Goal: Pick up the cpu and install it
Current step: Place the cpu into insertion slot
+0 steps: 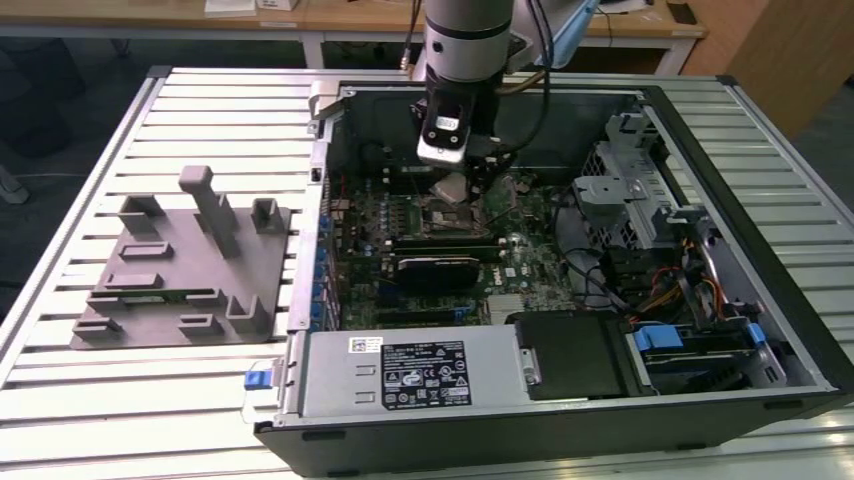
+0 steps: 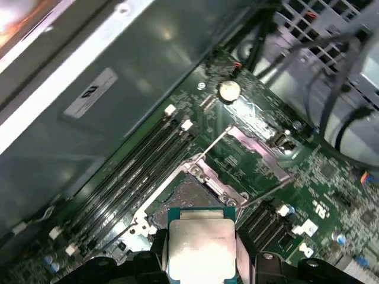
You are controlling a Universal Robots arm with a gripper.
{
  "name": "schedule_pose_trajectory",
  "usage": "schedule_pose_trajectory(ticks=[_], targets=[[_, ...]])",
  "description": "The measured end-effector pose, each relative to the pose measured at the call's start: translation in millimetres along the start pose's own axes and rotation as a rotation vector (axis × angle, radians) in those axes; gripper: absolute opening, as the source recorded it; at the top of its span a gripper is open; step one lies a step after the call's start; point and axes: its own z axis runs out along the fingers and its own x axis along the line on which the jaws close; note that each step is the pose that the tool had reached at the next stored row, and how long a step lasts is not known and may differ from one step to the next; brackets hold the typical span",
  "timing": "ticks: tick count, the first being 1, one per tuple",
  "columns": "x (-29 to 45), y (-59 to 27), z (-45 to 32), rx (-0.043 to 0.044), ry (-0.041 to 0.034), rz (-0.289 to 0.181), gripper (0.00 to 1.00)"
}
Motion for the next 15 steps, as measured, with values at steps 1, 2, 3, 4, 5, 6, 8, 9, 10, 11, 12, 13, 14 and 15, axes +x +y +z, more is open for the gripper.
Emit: schedule_pose_trajectory(ticks=[1, 2, 3, 4, 5, 6, 8, 9, 10, 11, 12, 13, 14, 15], targets=[[0.0, 0.0, 0.0, 0.0003, -0.0014, 0.018, 0.54], [0.0, 0.0, 0.1, 0.0006, -0.0028, 0.036, 0.54], [0.0, 0.0, 0.2, 0.0008, -0.0041, 0.054, 0.54], [0.0, 0.0, 0.2, 0.0011, -0.0055, 0.072, 0.54], [0.0, 0.0, 0.3, 0.0013, -0.0068, 0.09, 0.54], [0.0, 0.0, 0.4, 0.0016, -0.0084, 0.109, 0.54], [0.0, 0.0, 0.5, 0.0021, -0.0111, 0.145, 0.54], [0.0, 0.0, 0.6, 0.0023, -0.0125, 0.163, 0.54], [0.0, 0.0, 0.6, 0.0026, -0.0138, 0.181, 0.54], [0.0, -0.1, 0.7, 0.0028, -0.0152, 0.2, 0.54], [0.0, -0.1, 0.8, 0.0031, -0.0166, 0.217, 0.54], [0.0, -0.1, 0.8, 0.0033, -0.018, 0.235, 0.54], [0.0, -0.1, 0.9, 0.0036, -0.0193, 0.253, 0.54], [0.0, -0.1, 1.0, 0.0039, -0.0207, 0.271, 0.54]])
